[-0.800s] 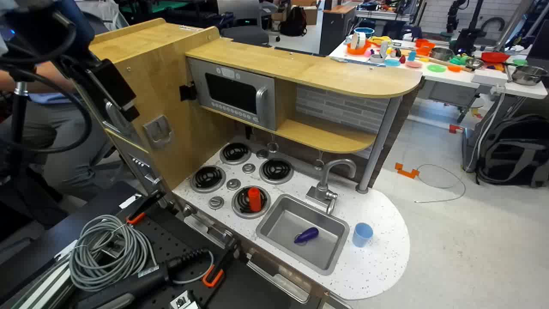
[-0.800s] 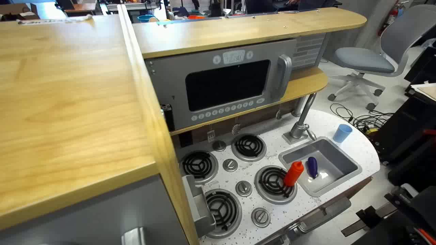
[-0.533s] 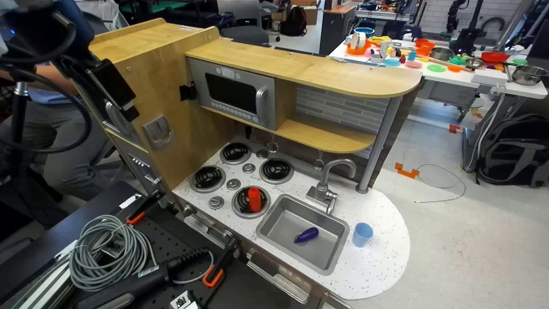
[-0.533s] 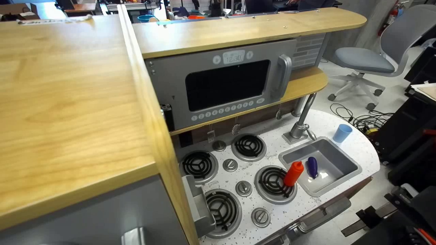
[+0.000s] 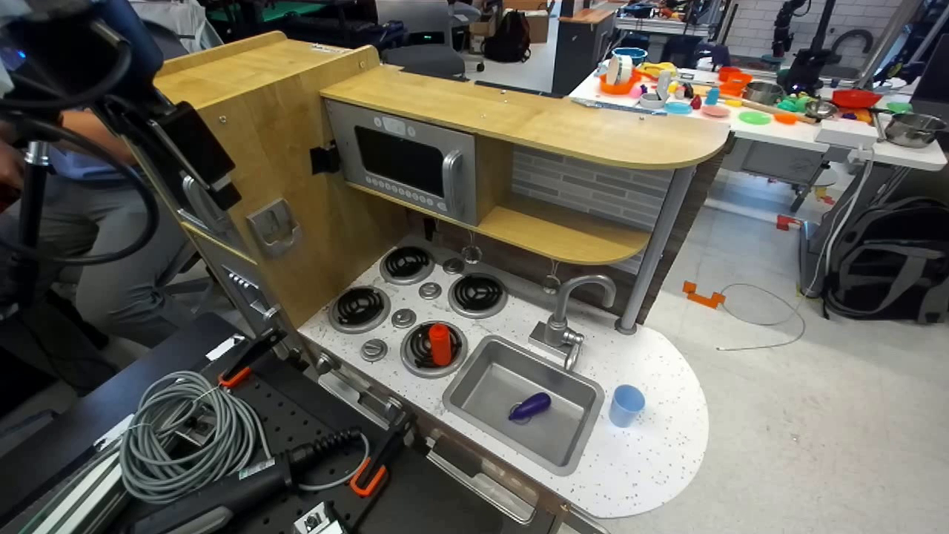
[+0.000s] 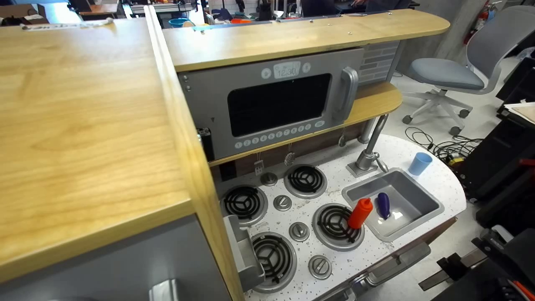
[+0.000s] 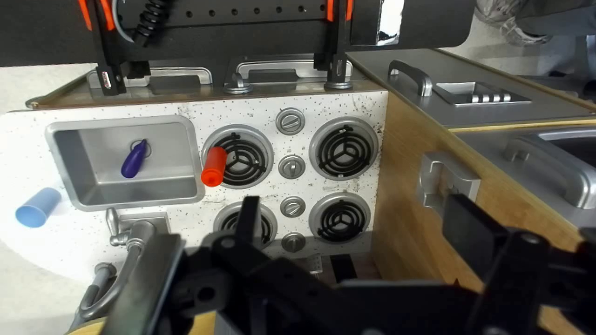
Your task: Pick up the purple object in the sink and place it on the counter-top.
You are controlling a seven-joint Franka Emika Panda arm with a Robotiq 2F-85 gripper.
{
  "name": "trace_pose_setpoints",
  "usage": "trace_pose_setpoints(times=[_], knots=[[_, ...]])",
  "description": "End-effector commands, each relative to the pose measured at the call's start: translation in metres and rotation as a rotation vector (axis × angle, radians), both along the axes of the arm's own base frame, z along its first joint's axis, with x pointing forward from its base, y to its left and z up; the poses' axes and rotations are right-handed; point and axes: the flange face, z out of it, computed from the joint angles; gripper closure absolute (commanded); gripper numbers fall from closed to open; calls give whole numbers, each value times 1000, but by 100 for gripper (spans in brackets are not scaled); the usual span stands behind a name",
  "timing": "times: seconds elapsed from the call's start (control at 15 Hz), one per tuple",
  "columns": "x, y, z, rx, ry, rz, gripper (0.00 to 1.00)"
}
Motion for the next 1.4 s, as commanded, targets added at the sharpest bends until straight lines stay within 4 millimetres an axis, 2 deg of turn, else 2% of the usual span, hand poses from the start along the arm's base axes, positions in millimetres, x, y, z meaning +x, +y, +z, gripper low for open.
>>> trace_pose_setpoints(times=[0.0,0.27,0.4,0.53,0.73,1.07,1.33], knots=[[0,0,1,0,1,0,0],[0,0,1,0,1,0,0],[13,-11,2,-9,-5,-18,0],[25,-28,5,-12,-11,-45,0],[45,-66,0,-21,-12,-82,0],[94,-118,-43,-24,-11,-155,0],[131,-160,-89,-49,-27,-219,0]])
